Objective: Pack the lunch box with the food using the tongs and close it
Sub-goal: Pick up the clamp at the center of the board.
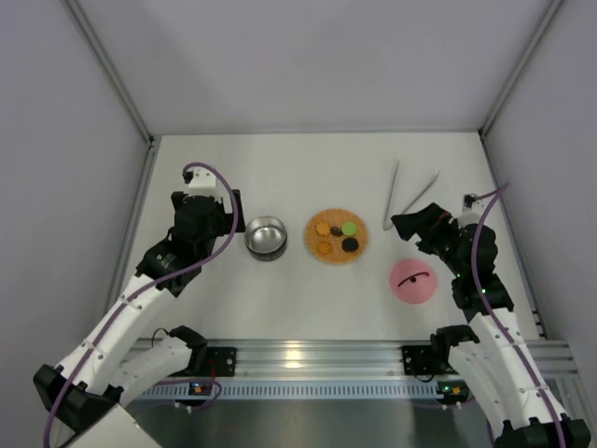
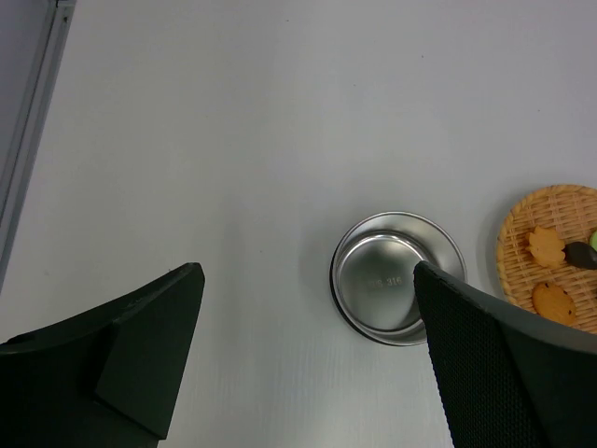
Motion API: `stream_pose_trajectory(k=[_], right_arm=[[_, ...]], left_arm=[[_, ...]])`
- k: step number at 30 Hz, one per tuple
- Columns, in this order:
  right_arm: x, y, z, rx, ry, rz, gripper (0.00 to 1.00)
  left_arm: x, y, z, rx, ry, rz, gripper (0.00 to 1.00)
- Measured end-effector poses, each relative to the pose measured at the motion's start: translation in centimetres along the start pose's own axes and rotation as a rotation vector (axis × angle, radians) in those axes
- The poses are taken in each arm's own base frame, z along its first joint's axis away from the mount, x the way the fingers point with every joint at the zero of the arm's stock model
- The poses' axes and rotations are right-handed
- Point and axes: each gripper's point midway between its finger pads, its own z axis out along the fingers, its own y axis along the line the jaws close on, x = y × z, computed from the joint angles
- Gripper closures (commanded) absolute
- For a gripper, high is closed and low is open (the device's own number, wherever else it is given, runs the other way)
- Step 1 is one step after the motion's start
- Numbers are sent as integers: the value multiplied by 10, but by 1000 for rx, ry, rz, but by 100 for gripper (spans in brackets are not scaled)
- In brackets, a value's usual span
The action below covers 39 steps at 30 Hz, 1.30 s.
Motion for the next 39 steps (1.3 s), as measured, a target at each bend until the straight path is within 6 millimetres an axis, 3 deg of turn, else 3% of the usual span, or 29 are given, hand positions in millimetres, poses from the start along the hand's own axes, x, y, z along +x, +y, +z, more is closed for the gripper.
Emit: stream_pose_trajectory(k=[19, 25, 29, 34, 39], right_arm=[[-15, 2, -1, 63, 19, -58, 1], [-18, -15, 8, 176, 72, -102, 1], [-31, -31, 17, 304, 78, -138, 0], [-49, -50, 41, 457, 93, -169, 2], [-43, -75, 71, 593, 157, -184, 2]], left_arm=[[1, 0, 1, -5, 4, 2, 1], [3, 1, 3, -13, 13, 8, 1], [3, 1, 3, -15, 13, 9, 1], [3, 2, 3, -22, 12, 9, 1], [4, 3, 4, -28, 16, 13, 1]])
